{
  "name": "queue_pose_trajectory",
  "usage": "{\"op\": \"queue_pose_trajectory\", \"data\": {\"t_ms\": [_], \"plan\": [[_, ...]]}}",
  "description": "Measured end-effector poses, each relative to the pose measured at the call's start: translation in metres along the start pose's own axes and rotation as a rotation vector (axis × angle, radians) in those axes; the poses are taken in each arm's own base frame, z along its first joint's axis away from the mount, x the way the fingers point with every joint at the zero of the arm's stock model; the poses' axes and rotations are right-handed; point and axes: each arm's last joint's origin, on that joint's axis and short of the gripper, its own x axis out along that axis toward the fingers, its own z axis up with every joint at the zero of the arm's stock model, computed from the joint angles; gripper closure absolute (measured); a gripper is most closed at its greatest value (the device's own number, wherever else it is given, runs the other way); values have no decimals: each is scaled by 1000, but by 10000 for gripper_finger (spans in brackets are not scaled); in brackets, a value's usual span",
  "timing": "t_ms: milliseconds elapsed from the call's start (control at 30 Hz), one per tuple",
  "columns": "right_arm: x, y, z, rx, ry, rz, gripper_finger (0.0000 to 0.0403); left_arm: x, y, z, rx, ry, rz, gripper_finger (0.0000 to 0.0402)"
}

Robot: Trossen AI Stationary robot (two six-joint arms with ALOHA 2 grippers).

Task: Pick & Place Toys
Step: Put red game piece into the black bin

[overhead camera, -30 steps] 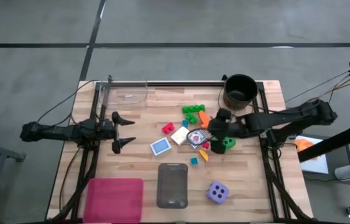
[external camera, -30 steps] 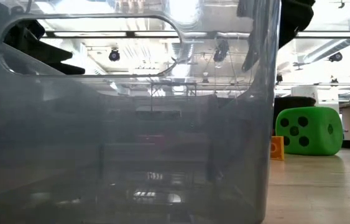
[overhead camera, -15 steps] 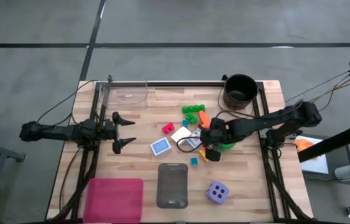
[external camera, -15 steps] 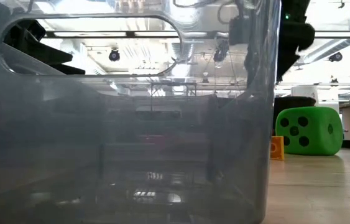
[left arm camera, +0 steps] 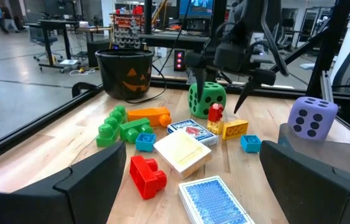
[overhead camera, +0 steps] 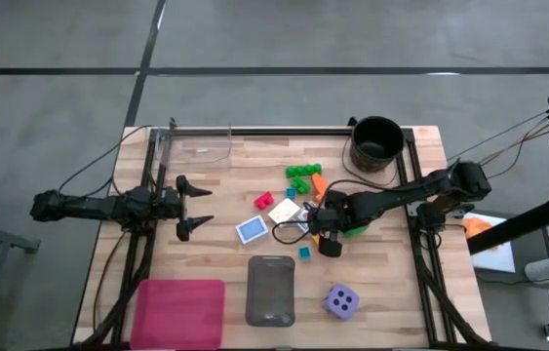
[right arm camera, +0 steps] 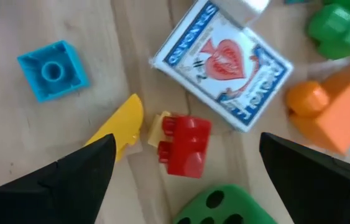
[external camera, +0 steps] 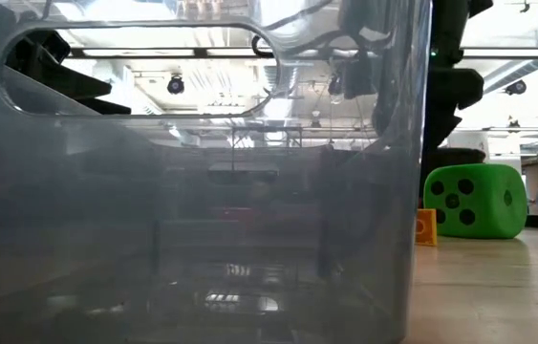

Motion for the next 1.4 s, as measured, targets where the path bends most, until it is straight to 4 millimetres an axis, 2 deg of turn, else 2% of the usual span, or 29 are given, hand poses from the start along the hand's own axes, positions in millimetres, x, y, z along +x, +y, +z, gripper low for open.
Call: {"op": "queue_pose_trajectory", "data": {"t_ms": [200, 600, 767, 1100, 1400], "plan": [[8, 2, 1, -3, 18, 1, 85, 0, 0, 0, 1, 0, 0, 33], [7, 2, 1, -10, 21, 19, 283, 0, 0, 0, 3, 0, 0, 33], [5, 3, 2, -11, 7, 30, 342, 0, 0, 0, 3, 0, 0, 33], [1, 2, 0, -15, 4, 33, 332, 0, 0, 0, 3, 0, 0, 33], [-18, 0, 4, -27, -106, 63, 345, 0, 0, 0, 8, 0, 0, 33]]}}
